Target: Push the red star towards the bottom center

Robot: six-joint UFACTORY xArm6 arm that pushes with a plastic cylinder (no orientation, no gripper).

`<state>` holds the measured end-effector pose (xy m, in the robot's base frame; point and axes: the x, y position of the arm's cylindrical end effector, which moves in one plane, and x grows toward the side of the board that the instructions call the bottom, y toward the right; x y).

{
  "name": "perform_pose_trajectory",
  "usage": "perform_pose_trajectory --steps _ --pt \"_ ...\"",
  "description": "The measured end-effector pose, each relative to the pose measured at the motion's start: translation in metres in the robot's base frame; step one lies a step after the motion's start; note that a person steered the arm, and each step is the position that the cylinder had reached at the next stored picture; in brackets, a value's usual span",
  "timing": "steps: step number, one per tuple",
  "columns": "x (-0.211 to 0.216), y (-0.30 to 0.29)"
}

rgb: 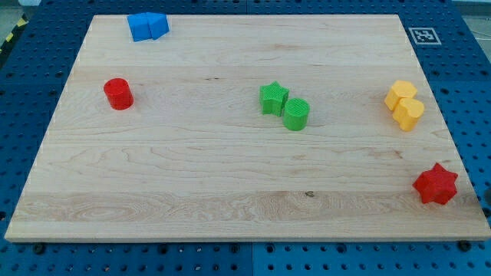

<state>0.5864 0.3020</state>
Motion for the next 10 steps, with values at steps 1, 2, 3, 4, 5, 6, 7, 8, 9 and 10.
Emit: perform_pose_trajectory --steps 1,2,3,4,5,6,7,8,9,10 --pt "0.000 -0.062" --pt "-0.001 -0.071" --pt "0.003 -0.009" --pt "-0.021 -0.004" --pt "-0.034 -0.055" --pt "-0.038 -0.131" --pt "-0.038 -0.177" --pt "-0.034 -0.155" --pt "-0.017 -0.158" --pt "-0.023 -0.213"
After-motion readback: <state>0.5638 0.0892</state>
